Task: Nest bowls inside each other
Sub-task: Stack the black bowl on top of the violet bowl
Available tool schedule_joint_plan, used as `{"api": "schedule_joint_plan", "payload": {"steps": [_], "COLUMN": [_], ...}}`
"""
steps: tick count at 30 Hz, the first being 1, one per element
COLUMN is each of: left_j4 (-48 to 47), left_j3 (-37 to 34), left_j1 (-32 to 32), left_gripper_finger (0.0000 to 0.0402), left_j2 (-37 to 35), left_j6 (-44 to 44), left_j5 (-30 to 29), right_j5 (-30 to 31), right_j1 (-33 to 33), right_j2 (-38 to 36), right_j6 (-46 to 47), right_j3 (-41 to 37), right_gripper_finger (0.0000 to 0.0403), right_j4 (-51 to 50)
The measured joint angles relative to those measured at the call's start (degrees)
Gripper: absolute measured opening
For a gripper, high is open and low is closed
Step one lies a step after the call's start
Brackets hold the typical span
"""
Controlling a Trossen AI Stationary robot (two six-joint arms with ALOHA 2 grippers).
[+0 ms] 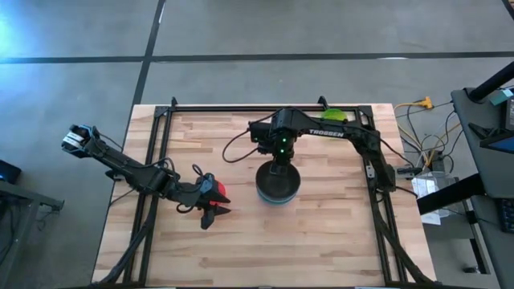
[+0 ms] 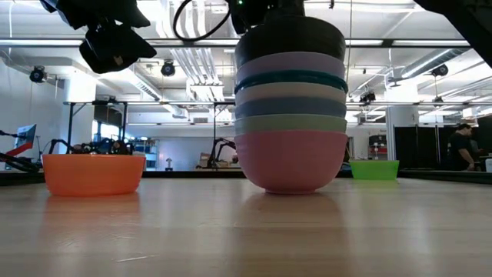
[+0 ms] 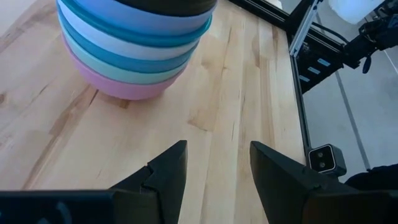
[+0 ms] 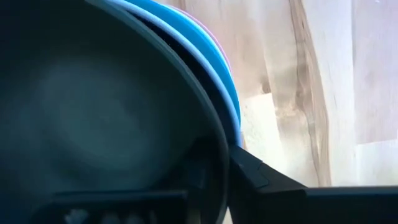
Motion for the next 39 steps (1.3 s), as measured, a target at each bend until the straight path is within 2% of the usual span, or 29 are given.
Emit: {"api": "schedule_joint_plan", "payload": {"steps": [10, 17, 24, 39], "left_j4": [0.0, 0.0, -0.1, 1.3], "left_j3": [0.0, 0.0, 0.0, 0.0], "left_j1": [0.0, 0.0, 0.0, 0.0], "left_gripper_finger": [0.0160, 0.0160, 0.0160, 0.0160], "left_j2": [0.0, 0.0, 0.1, 0.2], "left_j6": [0.0, 0.0, 0.2, 0.0], "left_j5": [0.0, 0.0, 0.0, 0.0], "right_j5": [0.1, 0.0, -0.3, 0.1], "right_j1": [0.1, 0.2, 0.2, 0.4], "right_j2": [-1.4, -7.6, -11.7, -11.8], "right_j6": [1.4, 4.1, 4.9, 5.2], "right_j3": [1.7, 1.8, 0.6, -10.1], "right_gripper_finger": [0.0124, 0.0140, 0.0118, 0.0016], "right_j4": [-0.1, 1.0, 7.5, 12.7]}}
